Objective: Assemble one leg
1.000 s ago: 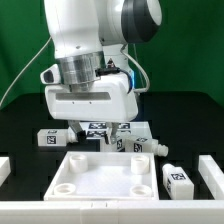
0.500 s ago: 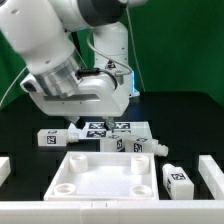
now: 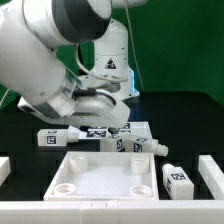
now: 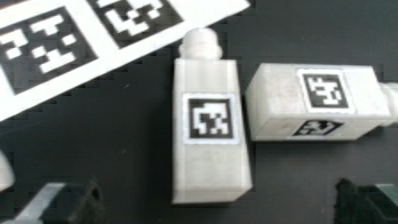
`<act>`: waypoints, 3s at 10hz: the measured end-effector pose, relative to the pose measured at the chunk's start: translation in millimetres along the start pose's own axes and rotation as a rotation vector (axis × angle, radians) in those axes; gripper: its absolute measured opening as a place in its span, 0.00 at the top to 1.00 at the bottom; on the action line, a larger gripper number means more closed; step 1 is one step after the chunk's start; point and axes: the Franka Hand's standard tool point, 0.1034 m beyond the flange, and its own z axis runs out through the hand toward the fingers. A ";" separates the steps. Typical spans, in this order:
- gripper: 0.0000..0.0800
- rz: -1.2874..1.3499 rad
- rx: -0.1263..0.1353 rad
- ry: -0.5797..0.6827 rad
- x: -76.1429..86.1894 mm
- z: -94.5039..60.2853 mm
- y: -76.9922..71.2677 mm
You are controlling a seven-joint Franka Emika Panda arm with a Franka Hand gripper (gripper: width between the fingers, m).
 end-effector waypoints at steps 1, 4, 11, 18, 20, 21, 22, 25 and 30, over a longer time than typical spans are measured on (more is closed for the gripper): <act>0.19 0.000 -0.001 -0.004 0.7 2.1 0.4; 0.19 0.002 -0.004 -0.035 0.7 9.6 2.3; 0.19 0.002 -0.018 -0.207 1.8 26.8 3.4; 0.48 -0.010 -0.029 -0.200 3.7 41.6 4.1; 0.65 -0.011 -0.030 -0.201 2.9 41.4 3.0; 0.65 -0.014 -0.030 -0.200 1.7 39.6 1.5; 0.65 -0.021 -0.030 -0.198 -0.4 36.8 -1.7; 0.65 -0.070 -0.037 -0.179 -19.1 8.7 -26.0; 0.65 -0.105 -0.038 0.071 -8.8 -4.6 -39.6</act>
Offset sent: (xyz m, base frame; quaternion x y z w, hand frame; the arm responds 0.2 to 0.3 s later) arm 0.0000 0.0000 0.0000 0.0000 -0.0650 0.0000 0.9979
